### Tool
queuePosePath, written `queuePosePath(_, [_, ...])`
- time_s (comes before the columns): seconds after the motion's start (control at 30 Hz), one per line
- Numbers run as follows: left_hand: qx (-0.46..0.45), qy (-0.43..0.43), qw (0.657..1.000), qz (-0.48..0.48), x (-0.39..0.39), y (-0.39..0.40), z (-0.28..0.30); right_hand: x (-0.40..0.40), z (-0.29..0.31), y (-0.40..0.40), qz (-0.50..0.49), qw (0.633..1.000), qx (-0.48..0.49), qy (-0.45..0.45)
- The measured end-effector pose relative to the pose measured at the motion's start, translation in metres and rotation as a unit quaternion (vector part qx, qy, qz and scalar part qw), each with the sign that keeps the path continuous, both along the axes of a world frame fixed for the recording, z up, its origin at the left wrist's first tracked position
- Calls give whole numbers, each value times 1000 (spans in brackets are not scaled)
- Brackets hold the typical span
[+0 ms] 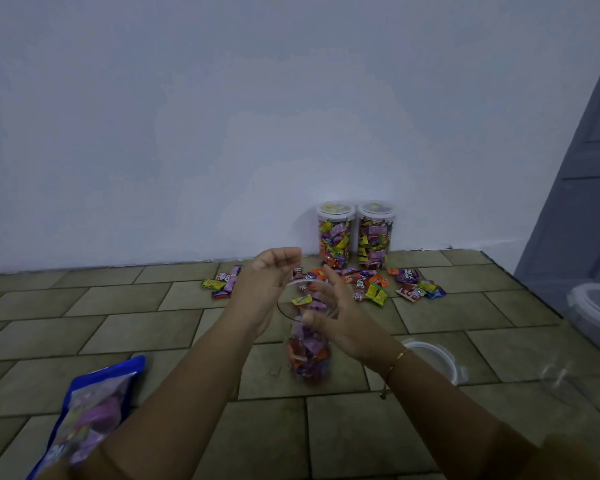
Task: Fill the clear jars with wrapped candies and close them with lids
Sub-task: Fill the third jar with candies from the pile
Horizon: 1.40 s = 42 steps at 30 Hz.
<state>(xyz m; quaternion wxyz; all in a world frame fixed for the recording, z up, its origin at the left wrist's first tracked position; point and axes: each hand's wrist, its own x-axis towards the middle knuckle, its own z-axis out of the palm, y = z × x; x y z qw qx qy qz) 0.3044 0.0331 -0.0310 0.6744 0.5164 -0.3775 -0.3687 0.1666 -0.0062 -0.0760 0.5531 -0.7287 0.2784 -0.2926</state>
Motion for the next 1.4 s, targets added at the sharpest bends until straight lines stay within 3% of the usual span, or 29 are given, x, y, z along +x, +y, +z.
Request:
queuePosePath(0.07, [-11, -11, 999, 32, 7, 2, -1, 1, -1, 3, 16, 995, 86, -50])
queuePosePath(0.17, [-50, -131, 988, 65, 12, 14, -8, -2, -7, -5, -20, 979, 170, -113])
queuePosePath(0.27, [-73, -236, 966, 71, 14, 29, -29, -7, -18, -20, -114, 985, 116, -55])
queuePosePath(0.33, [-66, -259, 962, 60, 13, 34, -50, -9, -26, -30, -166, 984, 56, 13])
queuePosePath(0.5, [11, -249, 968, 21, 11, 36, -89, 0, -59, -58, -159, 968, -4, 194])
queuePosePath(0.6, [15, -231, 972, 48, 16, 31, -97, 6, -73, -63, -162, 955, -40, 245])
queuePosePath(0.8, [19, -235, 965, 116, 32, 18, -102, 21, -87, -71, -150, 945, -110, 268])
queuePosePath(0.97, [81, -221, 966, 104, 40, 11, -124, 37, -97, -89, -163, 911, -201, 320])
queuePosePath(1.13, [130, -224, 961, 94, 45, 3, -136, 54, -101, -102, -130, 905, -209, 347])
queuePosePath(1.23, [138, -231, 958, 102, 46, 1, -137, 58, -107, -102, -147, 879, -271, 364])
queuePosePath(1.4, [146, -239, 954, 105, 48, 2, -138, 53, -111, -93, -193, 868, -303, 342])
